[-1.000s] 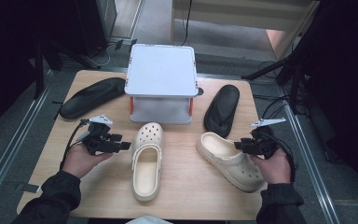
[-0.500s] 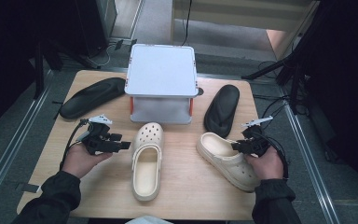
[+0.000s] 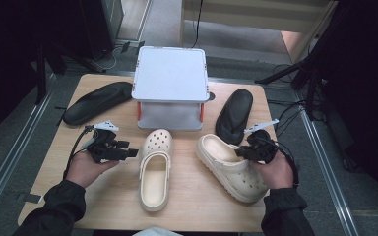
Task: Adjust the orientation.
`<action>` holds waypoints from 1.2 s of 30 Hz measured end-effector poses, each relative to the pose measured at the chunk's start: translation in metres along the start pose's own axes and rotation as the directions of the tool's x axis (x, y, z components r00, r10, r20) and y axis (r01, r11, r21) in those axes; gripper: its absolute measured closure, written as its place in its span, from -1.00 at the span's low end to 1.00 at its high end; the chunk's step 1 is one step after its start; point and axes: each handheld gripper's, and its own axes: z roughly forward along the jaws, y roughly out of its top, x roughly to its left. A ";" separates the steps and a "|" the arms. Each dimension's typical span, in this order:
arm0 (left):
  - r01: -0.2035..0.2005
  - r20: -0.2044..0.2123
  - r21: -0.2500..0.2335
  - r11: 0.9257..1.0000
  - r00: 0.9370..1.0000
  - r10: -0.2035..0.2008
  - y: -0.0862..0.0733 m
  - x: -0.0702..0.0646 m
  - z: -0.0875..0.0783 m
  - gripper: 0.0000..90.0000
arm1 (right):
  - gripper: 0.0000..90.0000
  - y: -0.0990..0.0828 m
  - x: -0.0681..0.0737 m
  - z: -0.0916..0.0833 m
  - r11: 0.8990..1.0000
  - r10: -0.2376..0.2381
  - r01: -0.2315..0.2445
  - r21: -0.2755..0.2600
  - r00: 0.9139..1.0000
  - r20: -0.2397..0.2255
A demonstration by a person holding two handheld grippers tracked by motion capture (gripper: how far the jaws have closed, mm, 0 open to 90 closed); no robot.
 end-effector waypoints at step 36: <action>0.000 0.004 -0.020 1.000 1.000 0.000 0.000 0.000 -0.005 0.09 | 1.00 0.002 0.043 -0.022 0.976 -0.027 0.004 -0.218 0.994 -0.103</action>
